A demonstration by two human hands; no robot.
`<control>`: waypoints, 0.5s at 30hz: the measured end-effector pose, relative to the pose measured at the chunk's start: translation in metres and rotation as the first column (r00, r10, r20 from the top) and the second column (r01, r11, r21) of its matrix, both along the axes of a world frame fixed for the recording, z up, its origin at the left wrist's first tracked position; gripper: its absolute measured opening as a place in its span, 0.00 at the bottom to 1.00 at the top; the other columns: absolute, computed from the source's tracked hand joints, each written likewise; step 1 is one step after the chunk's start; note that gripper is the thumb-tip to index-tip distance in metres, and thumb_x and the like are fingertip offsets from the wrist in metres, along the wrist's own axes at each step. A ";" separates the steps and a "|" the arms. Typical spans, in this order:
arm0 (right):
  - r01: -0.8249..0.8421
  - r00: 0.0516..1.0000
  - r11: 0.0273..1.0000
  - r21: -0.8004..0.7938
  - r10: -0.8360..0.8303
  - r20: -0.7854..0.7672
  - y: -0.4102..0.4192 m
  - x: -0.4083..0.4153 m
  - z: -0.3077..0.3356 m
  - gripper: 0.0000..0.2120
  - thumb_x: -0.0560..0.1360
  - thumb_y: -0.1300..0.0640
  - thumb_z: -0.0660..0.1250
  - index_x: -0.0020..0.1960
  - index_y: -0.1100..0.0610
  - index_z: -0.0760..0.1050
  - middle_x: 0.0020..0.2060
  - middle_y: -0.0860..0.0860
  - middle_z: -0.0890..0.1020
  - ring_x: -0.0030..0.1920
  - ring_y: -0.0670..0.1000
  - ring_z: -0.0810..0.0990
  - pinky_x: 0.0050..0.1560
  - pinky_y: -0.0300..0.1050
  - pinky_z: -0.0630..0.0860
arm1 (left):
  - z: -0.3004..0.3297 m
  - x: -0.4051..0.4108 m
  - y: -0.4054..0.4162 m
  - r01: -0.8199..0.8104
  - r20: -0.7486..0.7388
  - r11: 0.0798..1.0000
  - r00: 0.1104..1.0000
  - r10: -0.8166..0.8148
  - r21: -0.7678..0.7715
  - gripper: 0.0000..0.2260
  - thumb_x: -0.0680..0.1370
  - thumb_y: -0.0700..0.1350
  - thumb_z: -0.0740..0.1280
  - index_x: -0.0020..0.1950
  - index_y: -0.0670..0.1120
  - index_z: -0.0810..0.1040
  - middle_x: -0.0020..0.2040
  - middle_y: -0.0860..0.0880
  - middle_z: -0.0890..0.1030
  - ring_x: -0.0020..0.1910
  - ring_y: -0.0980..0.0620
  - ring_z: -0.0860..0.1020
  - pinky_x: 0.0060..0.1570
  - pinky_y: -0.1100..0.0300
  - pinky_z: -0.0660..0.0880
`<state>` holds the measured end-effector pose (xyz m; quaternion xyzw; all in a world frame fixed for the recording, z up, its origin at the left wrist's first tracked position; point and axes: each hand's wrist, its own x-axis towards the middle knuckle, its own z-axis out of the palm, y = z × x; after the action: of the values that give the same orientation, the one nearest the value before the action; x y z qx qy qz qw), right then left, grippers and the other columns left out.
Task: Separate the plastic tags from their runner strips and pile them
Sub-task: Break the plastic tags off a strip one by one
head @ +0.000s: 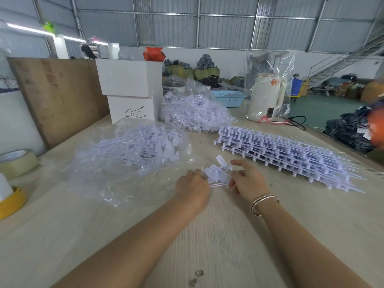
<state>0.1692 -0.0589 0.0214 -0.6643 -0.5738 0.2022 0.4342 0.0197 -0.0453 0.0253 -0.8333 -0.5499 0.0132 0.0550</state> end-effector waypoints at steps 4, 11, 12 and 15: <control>0.007 0.998 0.999 -0.035 -0.005 0.055 0.003 0.007 -0.005 0.10 0.77 0.60 0.60 0.55 0.49 0.74 0.28 0.47 0.80 0.24 0.38 0.75 0.26 0.31 0.67 | -0.007 -0.019 0.029 -0.079 0.028 0.996 0.997 0.078 0.041 0.16 0.80 0.42 0.57 0.68 0.45 0.69 0.65 0.45 0.68 0.66 0.45 0.67 0.59 0.52 0.68; -0.022 0.993 0.999 -0.049 0.027 0.118 0.009 0.007 -0.012 0.09 0.76 0.60 0.60 0.49 0.46 0.73 0.28 0.44 0.79 0.28 0.37 0.75 0.28 0.27 0.67 | -0.006 -0.063 0.060 -0.271 0.045 0.960 0.962 0.268 0.068 0.17 0.79 0.46 0.55 0.67 0.49 0.71 0.67 0.47 0.72 0.67 0.47 0.68 0.63 0.52 0.65; -0.018 0.992 0.998 -0.054 0.025 0.120 0.010 0.006 -0.012 0.09 0.76 0.59 0.60 0.49 0.46 0.73 0.29 0.45 0.80 0.29 0.38 0.75 0.28 0.27 0.67 | -0.004 -0.067 0.061 -0.295 0.056 0.953 0.955 0.291 0.069 0.17 0.79 0.45 0.56 0.68 0.49 0.70 0.68 0.47 0.71 0.68 0.47 0.66 0.64 0.52 0.64; -0.015 0.991 0.997 -0.080 0.025 0.128 0.013 0.005 -0.014 0.09 0.77 0.58 0.60 0.48 0.44 0.73 0.31 0.45 0.81 0.29 0.39 0.76 0.27 0.30 0.64 | -0.002 -0.065 0.056 -0.211 0.129 0.976 0.970 0.204 0.045 0.17 0.78 0.45 0.57 0.66 0.54 0.72 0.66 0.46 0.72 0.66 0.45 0.68 0.62 0.51 0.64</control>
<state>0.1744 -0.0456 0.0079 -0.6868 -0.5989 0.1856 0.3676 -0.0453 0.0108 0.0235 -0.7685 -0.6365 -0.0491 0.0435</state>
